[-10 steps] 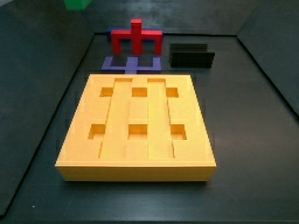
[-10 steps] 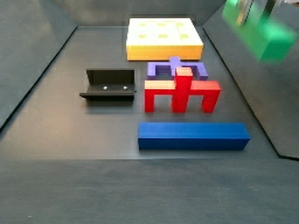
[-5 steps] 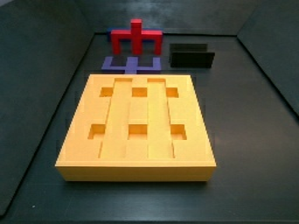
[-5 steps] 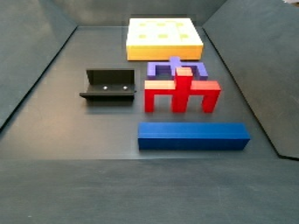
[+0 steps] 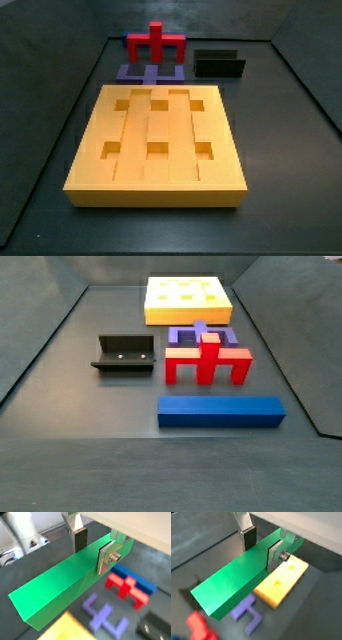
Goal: Pick up the green object. Move up. Move to above the board. Insert the green object.
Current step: Move to above the board, then insert the green object.
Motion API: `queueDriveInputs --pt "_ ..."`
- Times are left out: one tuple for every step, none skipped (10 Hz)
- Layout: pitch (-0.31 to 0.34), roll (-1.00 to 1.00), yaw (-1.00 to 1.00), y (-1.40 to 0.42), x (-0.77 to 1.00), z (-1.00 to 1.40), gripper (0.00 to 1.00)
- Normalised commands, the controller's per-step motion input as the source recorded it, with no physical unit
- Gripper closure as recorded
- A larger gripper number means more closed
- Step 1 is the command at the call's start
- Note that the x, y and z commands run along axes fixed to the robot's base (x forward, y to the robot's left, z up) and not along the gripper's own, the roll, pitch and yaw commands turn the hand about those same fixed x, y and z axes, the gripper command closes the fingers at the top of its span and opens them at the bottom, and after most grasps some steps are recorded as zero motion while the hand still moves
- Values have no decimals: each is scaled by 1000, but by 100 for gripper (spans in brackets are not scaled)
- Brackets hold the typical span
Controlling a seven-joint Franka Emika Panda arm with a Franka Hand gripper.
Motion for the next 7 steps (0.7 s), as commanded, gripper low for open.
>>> queueDriveInputs --pt "142 -3 5 -1400 899 208 100" --pt "164 3 2 -1400 938 214 100" --pt "172 6 5 -1400 974 230 100" --pt "170 32 11 -515 387 103 100" --pt "0 0 0 0 0 -29 100" --pt "0 0 0 0 -40 -149 100" --pt "14 67 0 20 -103 -323 100"
